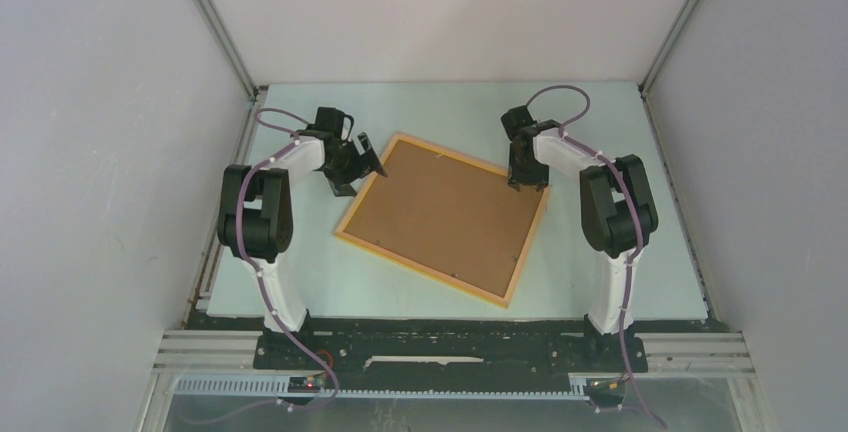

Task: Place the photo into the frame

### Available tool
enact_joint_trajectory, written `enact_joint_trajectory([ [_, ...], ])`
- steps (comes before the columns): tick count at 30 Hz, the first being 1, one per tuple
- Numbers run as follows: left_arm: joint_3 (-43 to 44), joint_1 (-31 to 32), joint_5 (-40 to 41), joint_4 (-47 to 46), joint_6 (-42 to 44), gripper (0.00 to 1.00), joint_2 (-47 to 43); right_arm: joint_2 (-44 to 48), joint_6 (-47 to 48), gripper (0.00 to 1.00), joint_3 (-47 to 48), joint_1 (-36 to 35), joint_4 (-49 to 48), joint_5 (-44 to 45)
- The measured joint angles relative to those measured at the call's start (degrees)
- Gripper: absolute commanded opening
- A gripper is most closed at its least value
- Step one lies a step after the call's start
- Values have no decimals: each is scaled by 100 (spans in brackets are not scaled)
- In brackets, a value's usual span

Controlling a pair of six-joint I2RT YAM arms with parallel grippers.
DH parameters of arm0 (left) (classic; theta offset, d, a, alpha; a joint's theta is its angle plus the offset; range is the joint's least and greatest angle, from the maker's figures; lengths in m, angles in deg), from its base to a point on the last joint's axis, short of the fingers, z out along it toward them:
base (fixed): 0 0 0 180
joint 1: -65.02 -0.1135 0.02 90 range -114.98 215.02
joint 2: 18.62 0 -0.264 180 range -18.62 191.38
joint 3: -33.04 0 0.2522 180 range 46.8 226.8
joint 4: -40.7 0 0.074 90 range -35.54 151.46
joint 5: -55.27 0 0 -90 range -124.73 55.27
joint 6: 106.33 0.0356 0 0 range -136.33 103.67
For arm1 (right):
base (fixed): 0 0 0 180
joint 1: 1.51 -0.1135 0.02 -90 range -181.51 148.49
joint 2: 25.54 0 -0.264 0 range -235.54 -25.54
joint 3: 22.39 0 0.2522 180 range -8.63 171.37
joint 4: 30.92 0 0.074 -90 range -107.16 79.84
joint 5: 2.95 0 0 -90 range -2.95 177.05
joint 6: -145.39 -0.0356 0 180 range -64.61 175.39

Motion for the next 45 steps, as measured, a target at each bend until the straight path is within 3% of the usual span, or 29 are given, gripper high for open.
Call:
enact_joint_trajectory([
  [5,0,0,0,-2,2,94,0,0,79,28,-33,72,22,129],
  [7,0,0,0,-2,0,94,0,-2,94,27,-33,136,33,153],
  [9,0,-4,-2,-2,0,94,0,-2,111,35,-33,181,33,157],
  [15,0,-11,-24,-7,-2,94,0,138,446,85,-87,85,-31,87],
  [17,0,-20,-48,-9,-2,94,-2,275,660,95,-131,17,-90,0],
  [23,0,-37,-107,-15,-2,99,-9,494,1458,100,-269,92,-404,-702],
  [28,-72,-42,52,31,22,100,-254,299,1683,99,-214,643,-501,-1451],
  [34,-1333,-33,511,120,-210,100,-2441,234,1668,96,-214,999,-638,-2166],
  [39,-3088,326,671,-4,-1172,100,-4599,199,1543,94,-214,940,-750,-2389],
  [42,-4098,898,645,-98,-1941,100,-5097,186,1338,93,-214,981,-793,-2402],
  [45,-4551,1364,588,-326,-2452,100,-4874,186,1049,93,-284,1043,-909,-2487],
])
